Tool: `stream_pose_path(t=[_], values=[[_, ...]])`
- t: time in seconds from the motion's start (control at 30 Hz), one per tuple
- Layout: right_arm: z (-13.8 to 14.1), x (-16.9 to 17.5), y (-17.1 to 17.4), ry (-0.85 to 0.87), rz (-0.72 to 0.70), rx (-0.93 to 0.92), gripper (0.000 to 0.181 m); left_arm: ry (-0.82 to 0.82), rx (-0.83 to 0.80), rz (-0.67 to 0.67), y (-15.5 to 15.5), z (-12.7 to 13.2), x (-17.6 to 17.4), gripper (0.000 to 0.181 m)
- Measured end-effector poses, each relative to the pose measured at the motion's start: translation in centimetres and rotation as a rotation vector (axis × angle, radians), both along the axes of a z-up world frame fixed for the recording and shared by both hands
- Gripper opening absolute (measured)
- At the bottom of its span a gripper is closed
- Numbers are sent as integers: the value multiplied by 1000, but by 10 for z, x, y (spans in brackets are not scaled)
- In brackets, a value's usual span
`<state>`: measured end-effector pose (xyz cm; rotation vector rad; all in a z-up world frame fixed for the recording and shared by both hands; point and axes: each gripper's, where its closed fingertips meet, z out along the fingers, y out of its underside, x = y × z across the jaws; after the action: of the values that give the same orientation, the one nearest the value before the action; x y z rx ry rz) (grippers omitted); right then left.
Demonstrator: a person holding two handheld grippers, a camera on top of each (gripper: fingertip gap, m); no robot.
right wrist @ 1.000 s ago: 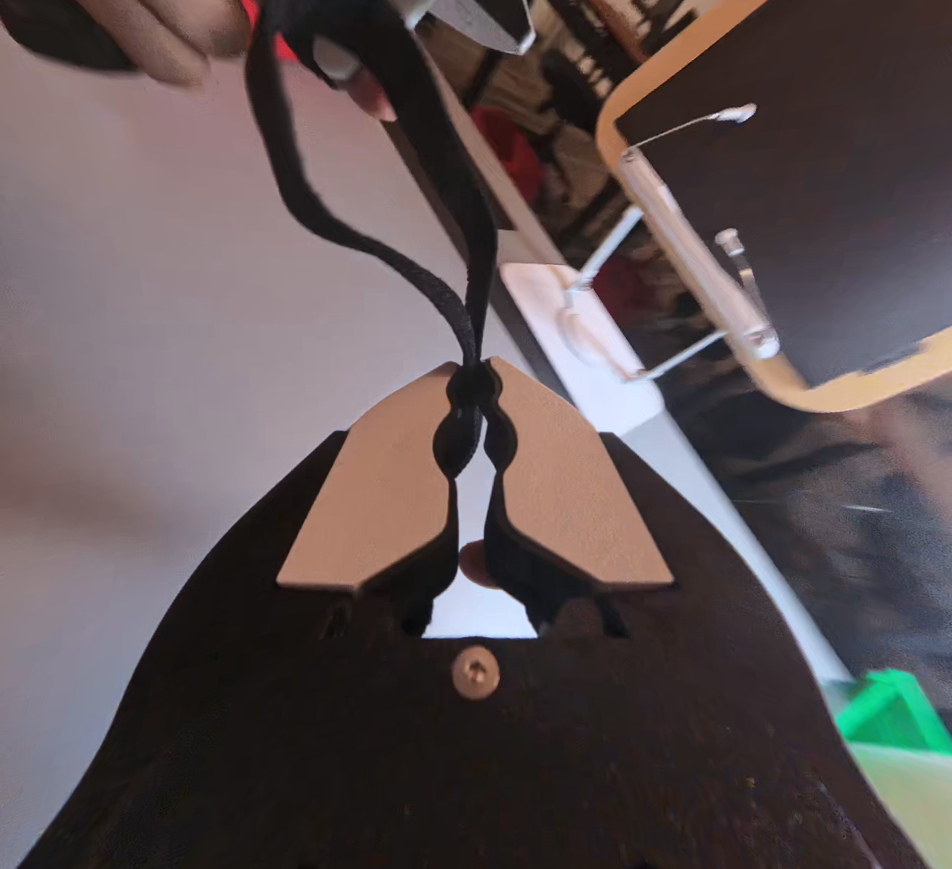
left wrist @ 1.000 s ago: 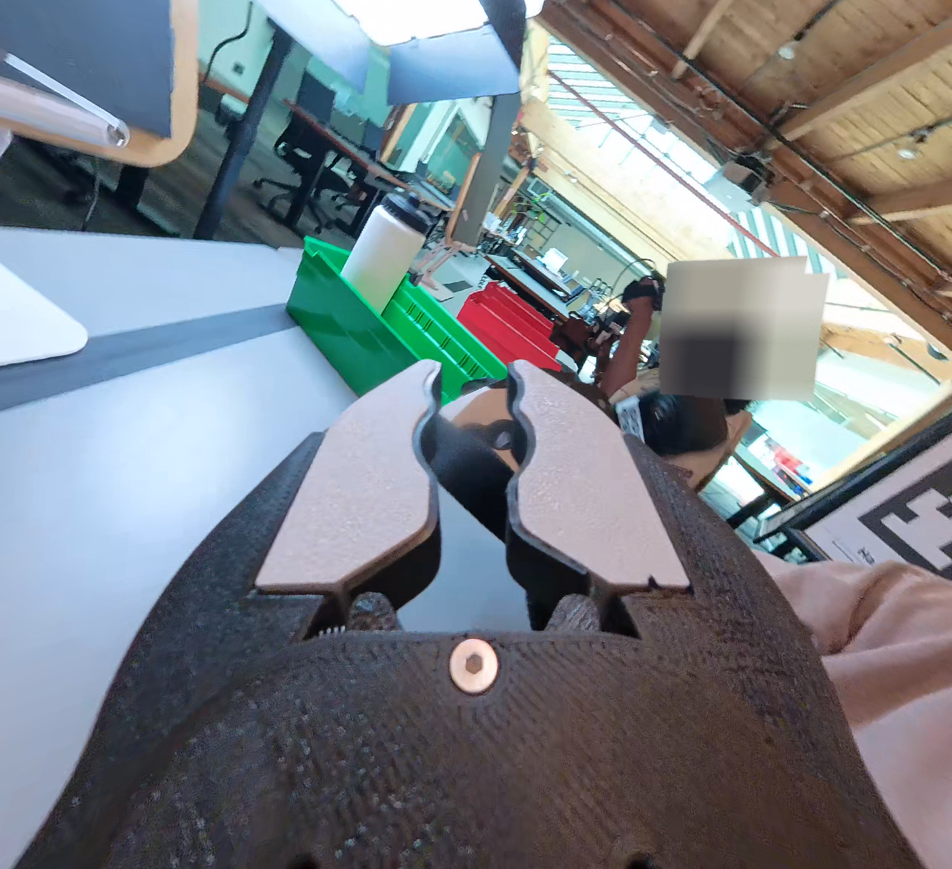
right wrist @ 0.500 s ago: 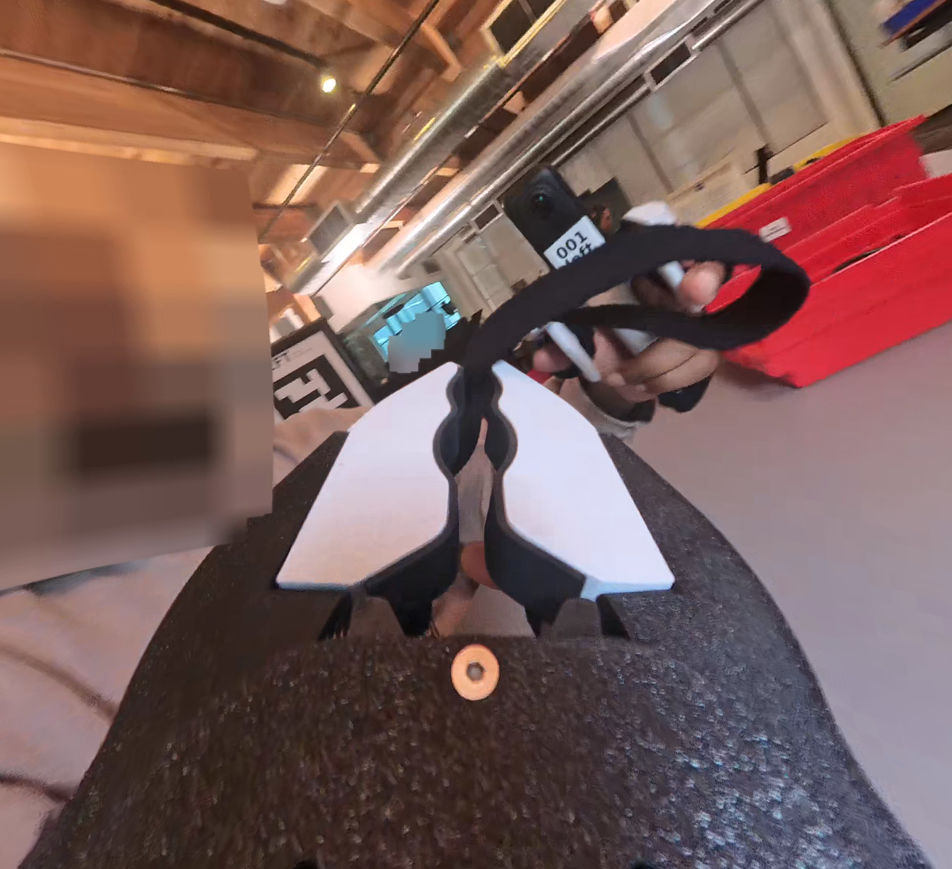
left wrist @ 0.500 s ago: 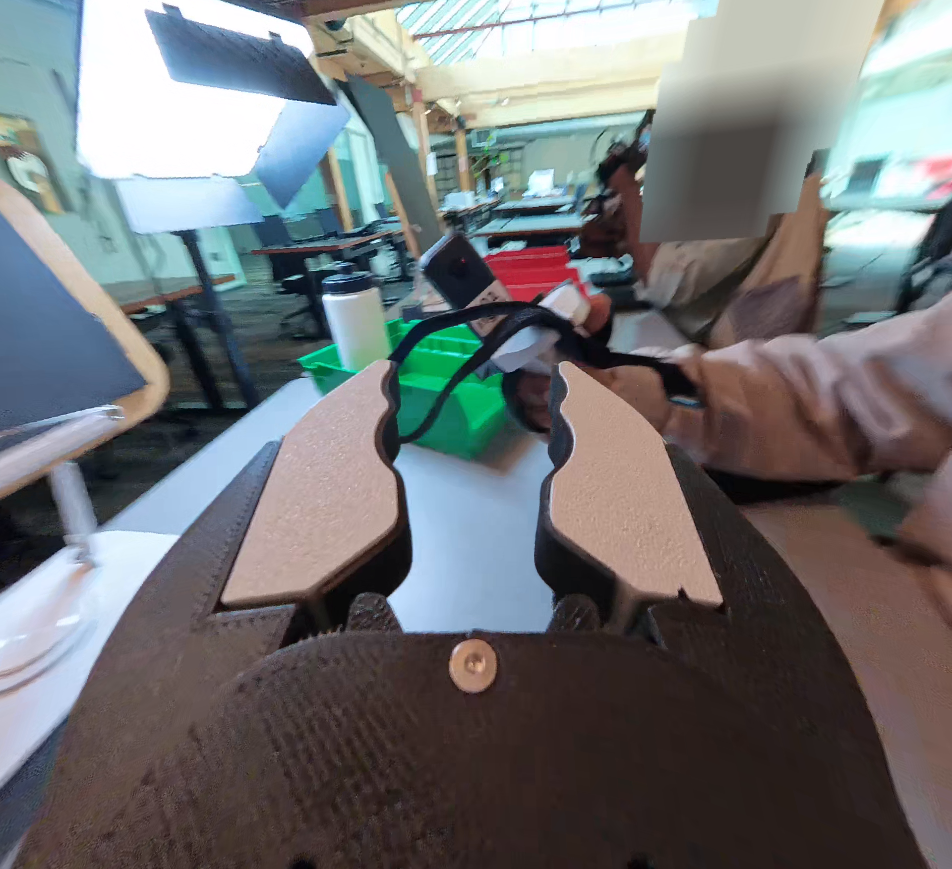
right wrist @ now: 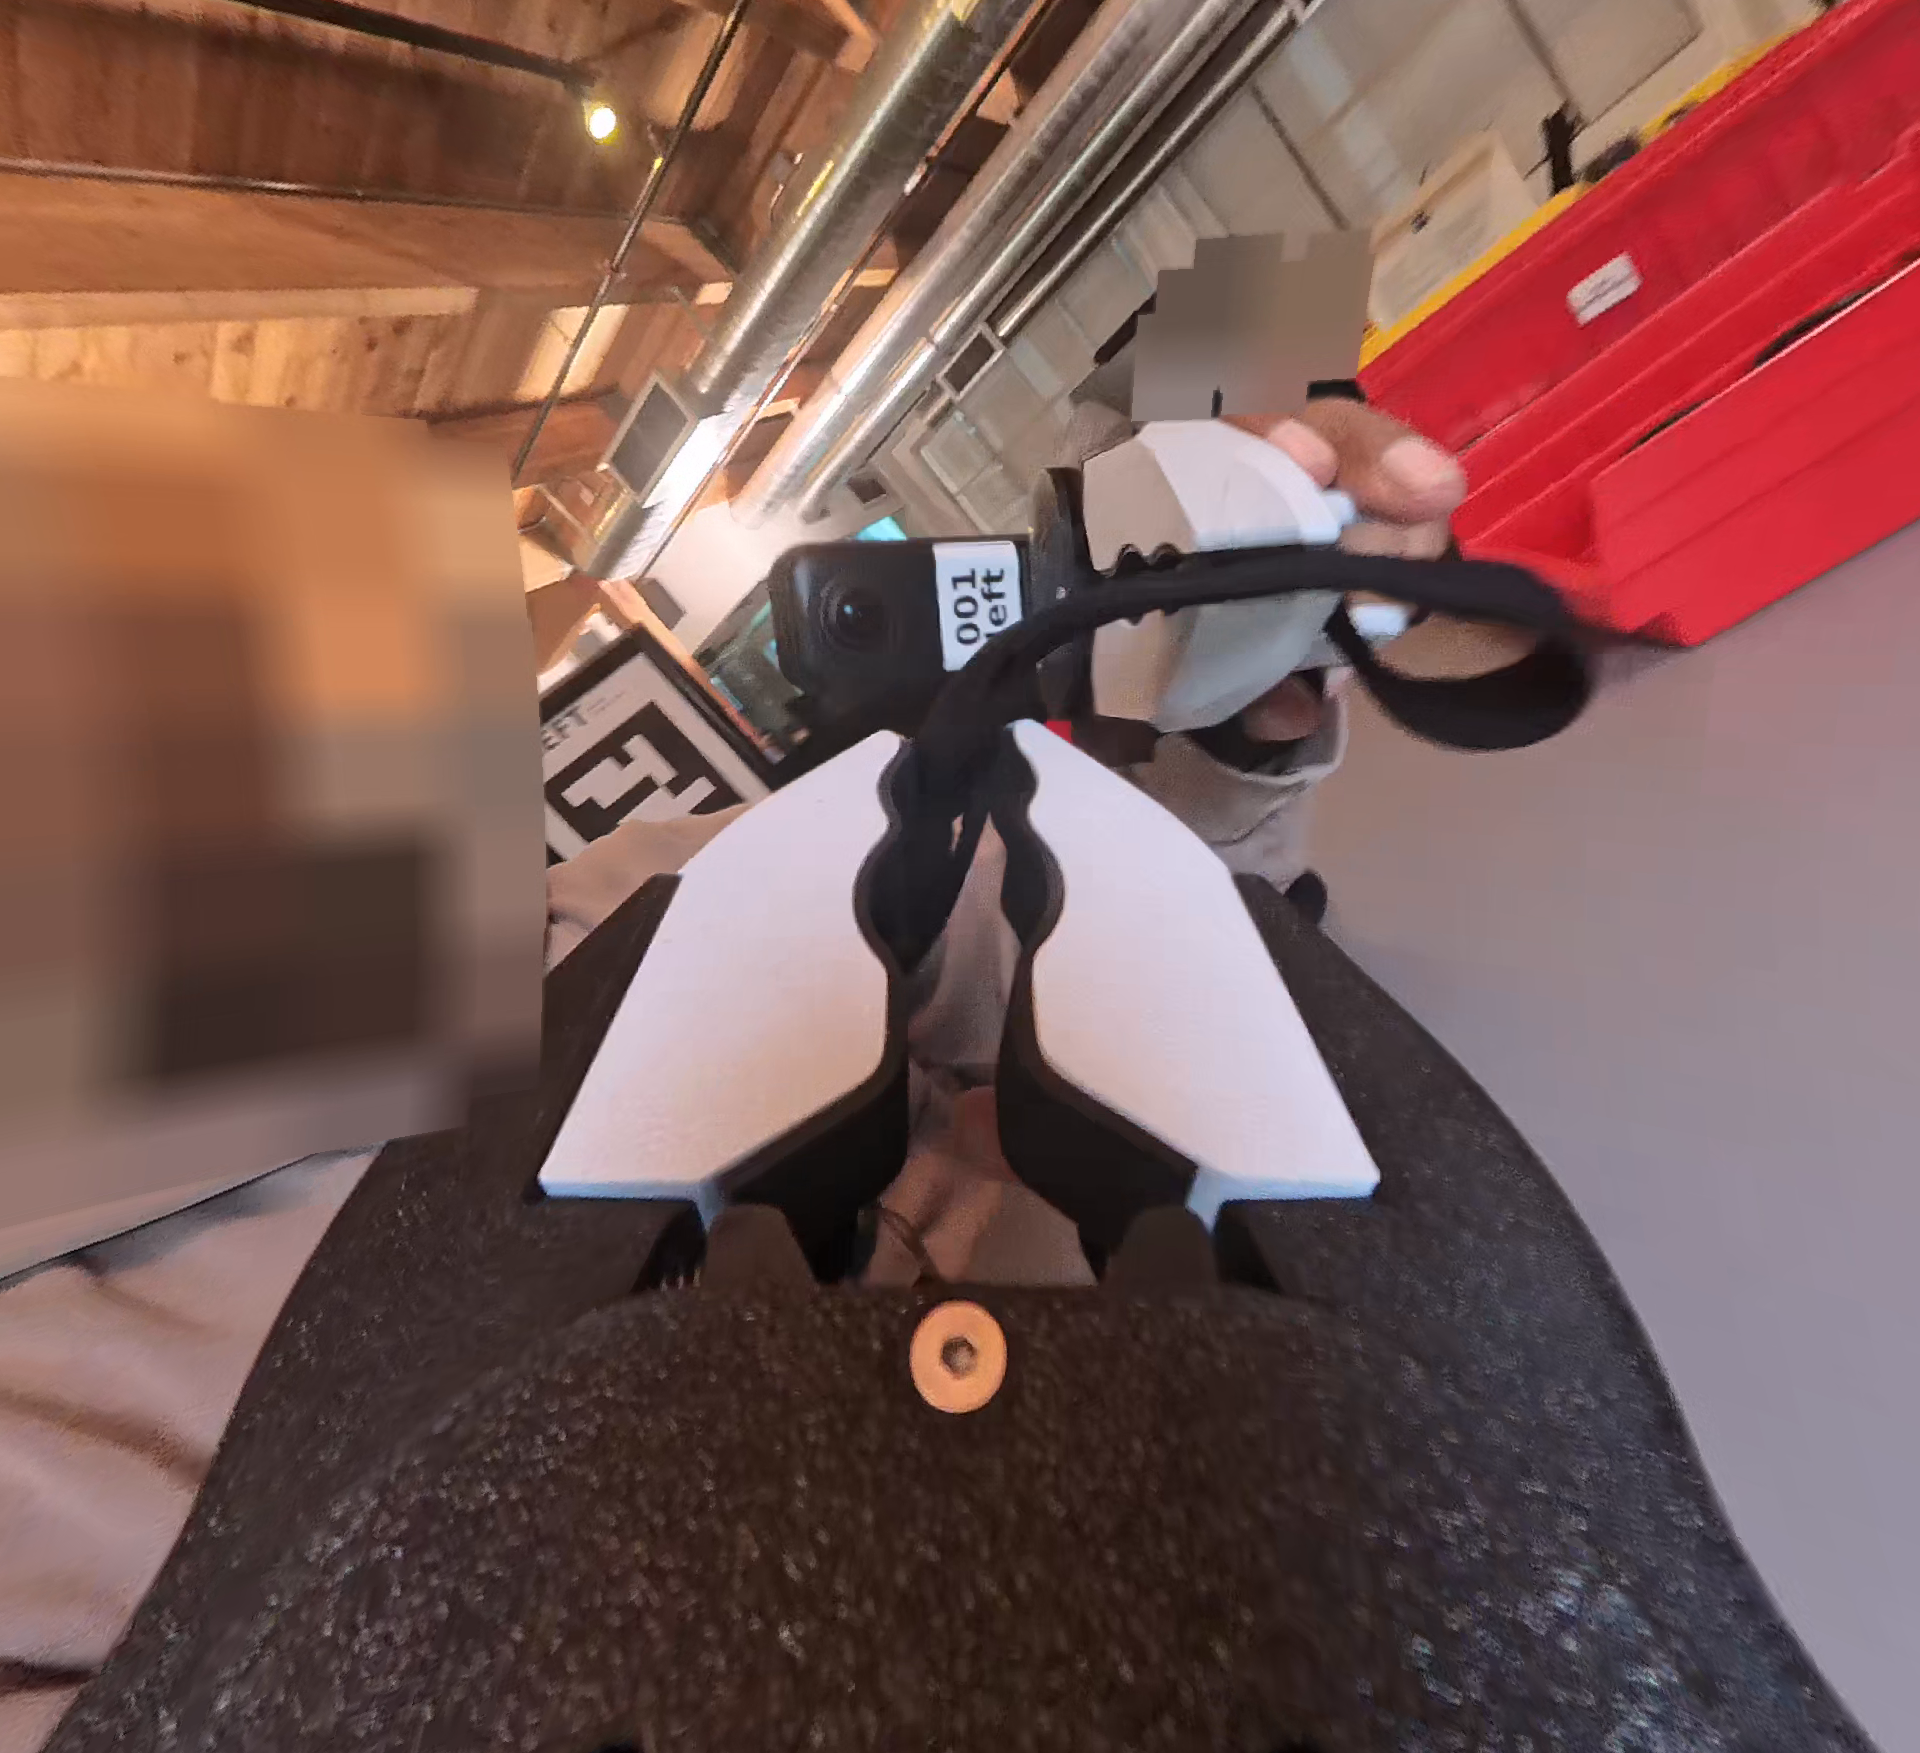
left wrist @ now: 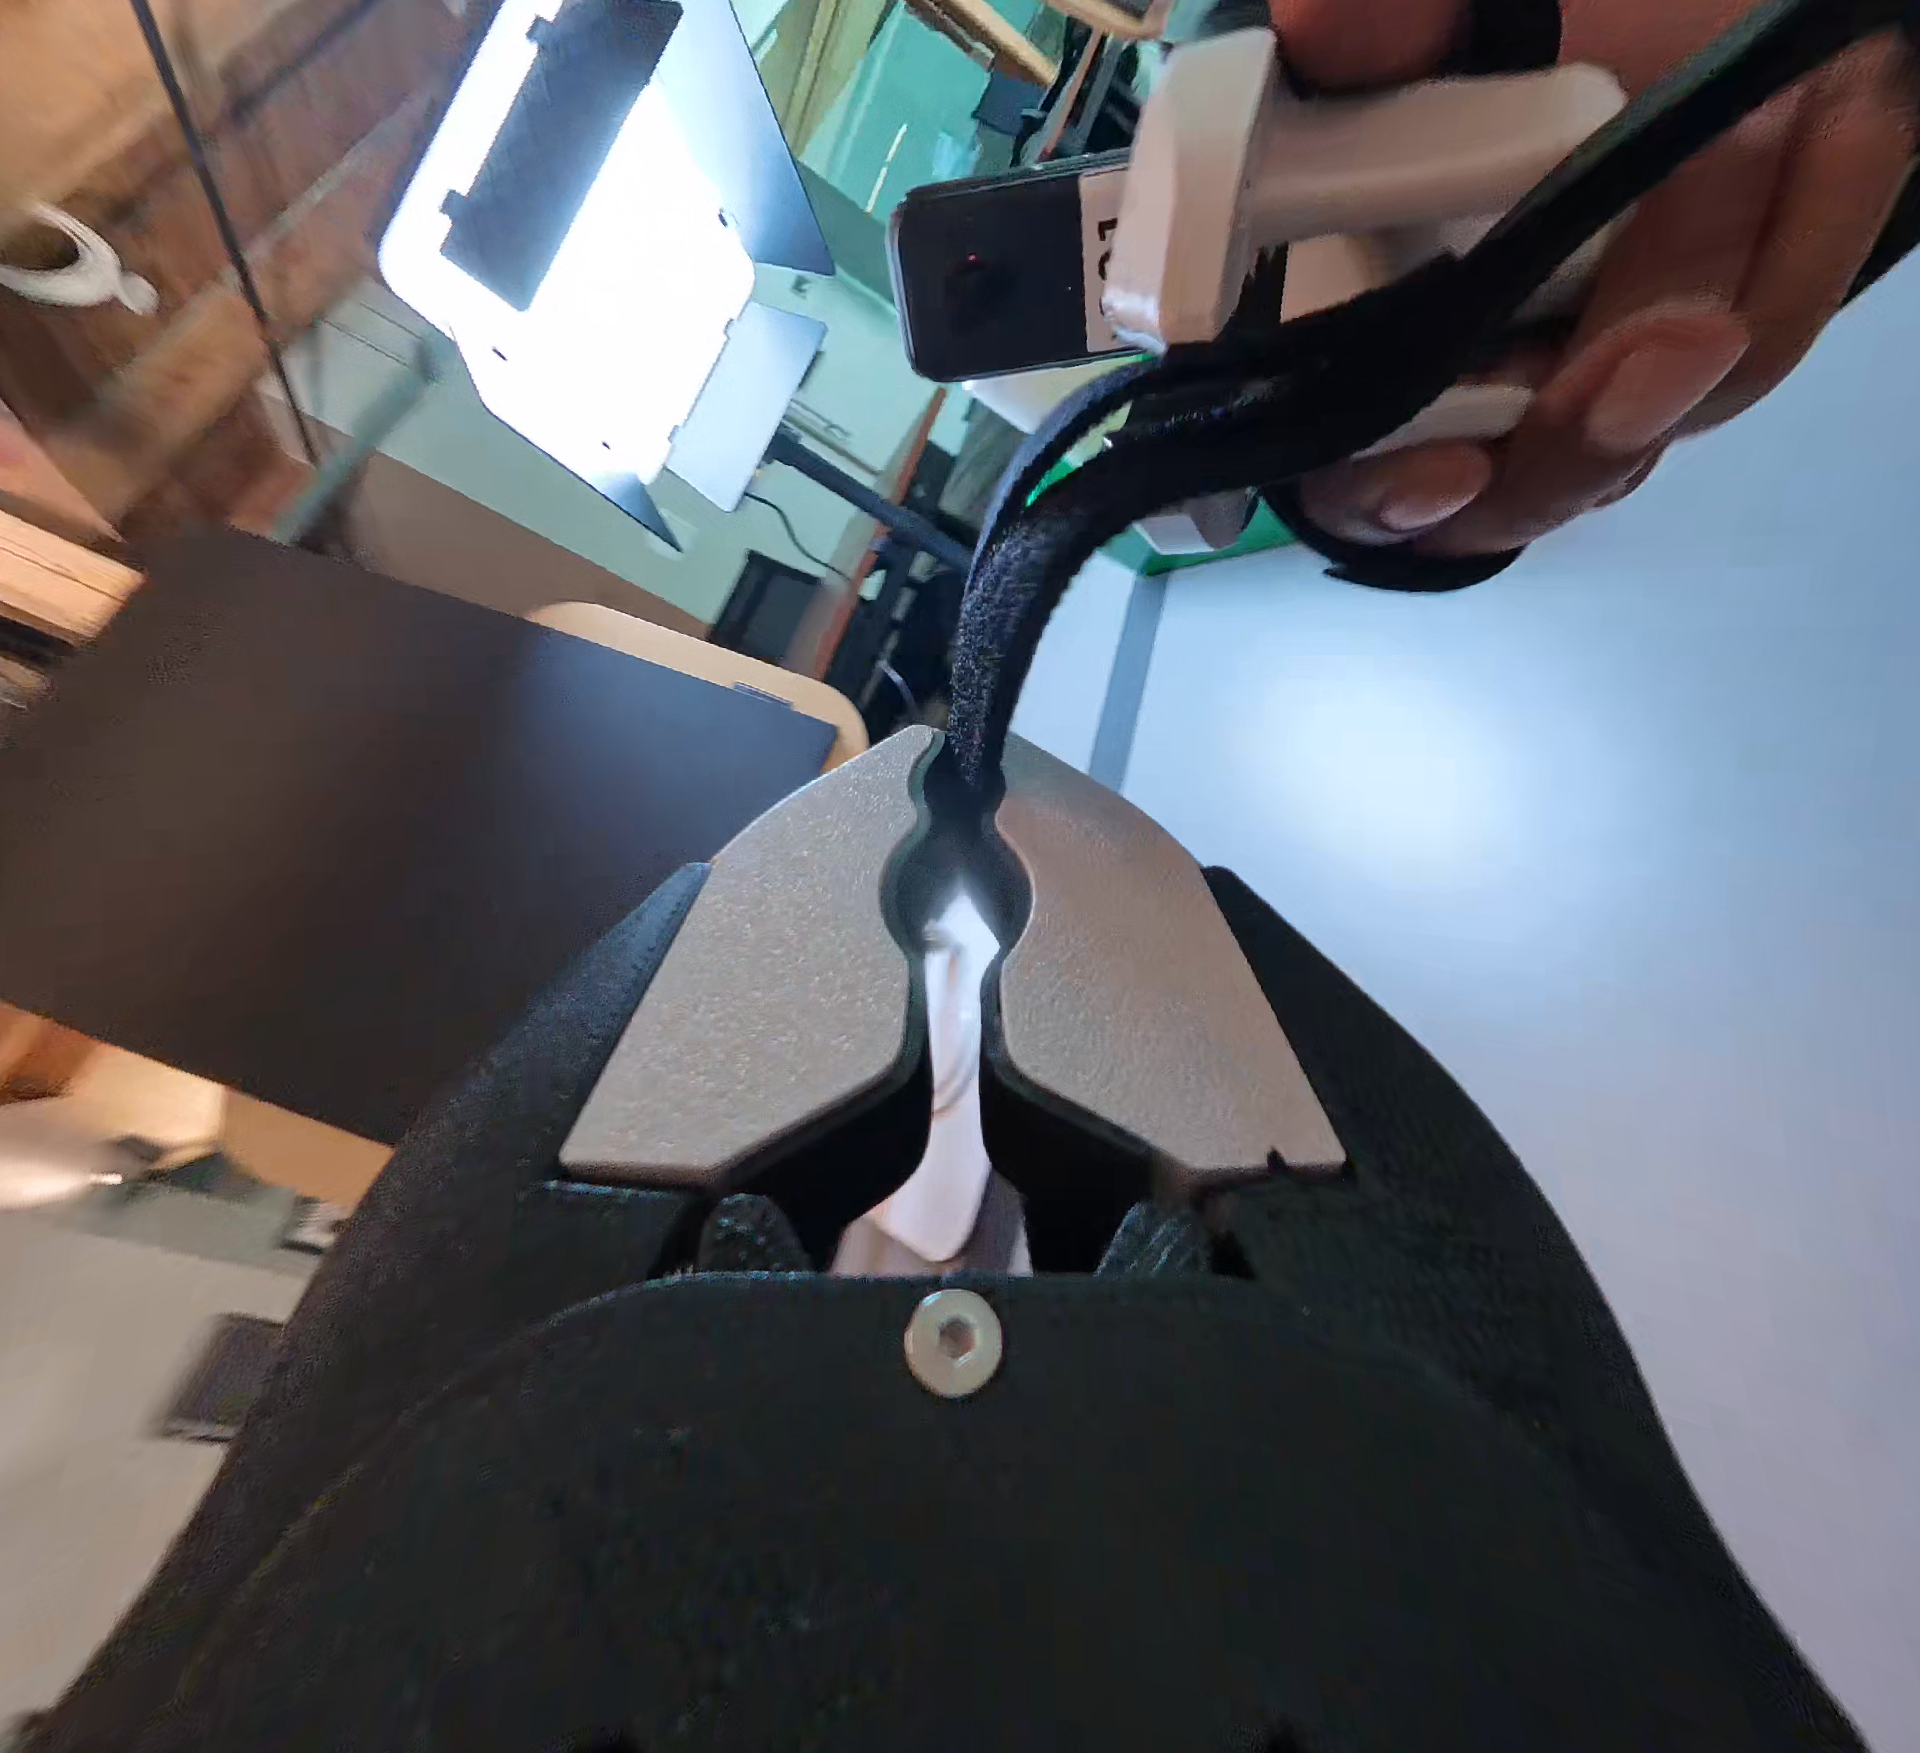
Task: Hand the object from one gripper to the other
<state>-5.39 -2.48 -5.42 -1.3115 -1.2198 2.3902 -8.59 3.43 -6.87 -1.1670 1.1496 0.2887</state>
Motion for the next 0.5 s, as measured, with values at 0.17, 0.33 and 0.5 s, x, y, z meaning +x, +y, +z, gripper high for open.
stream_pose_path(t=[0.17,0.33,0.5], values=[[-4,7,32,15,-260,280,26,-297,-404,-161,-9,2,2,2],[-8,10,41,19,-462,691,39,-466,-879,-309,-28,-12,16,2],[-24,6,20,4,-457,1089,49,-488,-1257,-429,-52,-37,31,3]])
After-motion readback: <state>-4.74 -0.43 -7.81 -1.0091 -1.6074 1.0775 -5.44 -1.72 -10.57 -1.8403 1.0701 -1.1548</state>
